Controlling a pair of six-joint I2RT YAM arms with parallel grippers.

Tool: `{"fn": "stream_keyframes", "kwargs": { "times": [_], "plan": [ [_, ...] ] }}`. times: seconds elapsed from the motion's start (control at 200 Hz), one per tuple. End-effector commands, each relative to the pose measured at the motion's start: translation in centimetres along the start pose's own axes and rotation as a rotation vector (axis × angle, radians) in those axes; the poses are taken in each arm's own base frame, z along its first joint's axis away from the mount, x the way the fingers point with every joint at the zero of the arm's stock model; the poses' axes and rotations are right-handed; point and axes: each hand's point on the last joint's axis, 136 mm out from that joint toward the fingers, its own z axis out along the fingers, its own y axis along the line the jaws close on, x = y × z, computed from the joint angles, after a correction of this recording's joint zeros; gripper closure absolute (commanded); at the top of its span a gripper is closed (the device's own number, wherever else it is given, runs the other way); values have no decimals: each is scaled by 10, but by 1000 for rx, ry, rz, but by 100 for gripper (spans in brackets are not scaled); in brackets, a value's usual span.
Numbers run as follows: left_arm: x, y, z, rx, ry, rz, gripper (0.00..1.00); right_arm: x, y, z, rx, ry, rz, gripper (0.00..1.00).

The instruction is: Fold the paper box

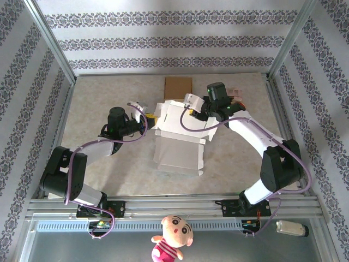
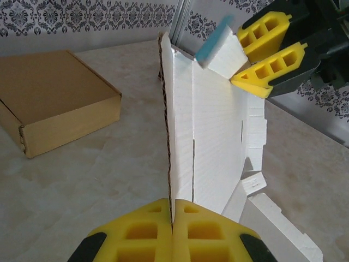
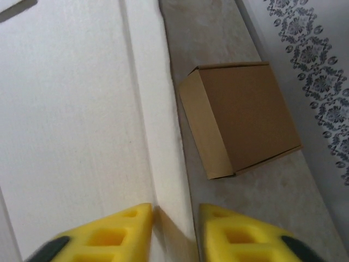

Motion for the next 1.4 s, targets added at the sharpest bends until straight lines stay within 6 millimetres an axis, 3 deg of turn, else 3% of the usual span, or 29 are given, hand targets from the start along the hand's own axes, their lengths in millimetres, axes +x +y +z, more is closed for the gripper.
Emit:
{"fn": "stream_keyframes", "kwargs": {
  "times": [0.0,0.03,0.09,0.125,0.155,0.275,0.32,0.365,0.485,0.645,0.864,0.949,1.049,1.164,1.399],
  "plan": [
    [-13,-4,-3,11,-35,47,100,-9,-1,-6,-4,-29,-5,87],
    [-12,-4,-3,11,-31,42,100,-9,-1,-6,-6,-30,-5,88],
    [-14,-2,-1,5,-34,34,100,-8,-1,-7,-1,-24,-5,100],
    [-14,-1,-1,-3,-33,23,100,-10,-1,-7,4,-24,-10,100],
    [-15,1,-1,-11,-33,12,93,-12,-1,-8,10,-25,-15,100],
    [-28,3,-6,-46,-87,-68,46,-25,-7,-12,83,-17,-70,100],
    [-35,5,-10,-71,-113,-128,36,-29,-10,-12,131,4,-110,100],
    [-42,7,-15,-97,-135,-184,33,-33,-16,-13,186,28,-154,100],
    [-52,17,-26,-184,-166,-416,32,-35,-27,-10,305,118,-283,100],
    [-37,26,-28,-276,-86,-837,42,-24,-32,7,433,252,-509,100],
    [-61,21,-10,-71,-248,-1132,51,-19,-22,26,500,289,-629,100],
    [-83,12,3,48,-286,-1163,50,-19,-20,30,517,293,-645,100],
    [-95,2,24,124,-285,-1173,50,-18,-19,32,538,299,-637,100],
    [-85,4,42,92,-297,-1214,50,-19,-14,34,537,288,-632,100],
    [-60,23,52,-76,-308,-1184,50,-22,-10,32,537,273,-622,100]
  ]
}}
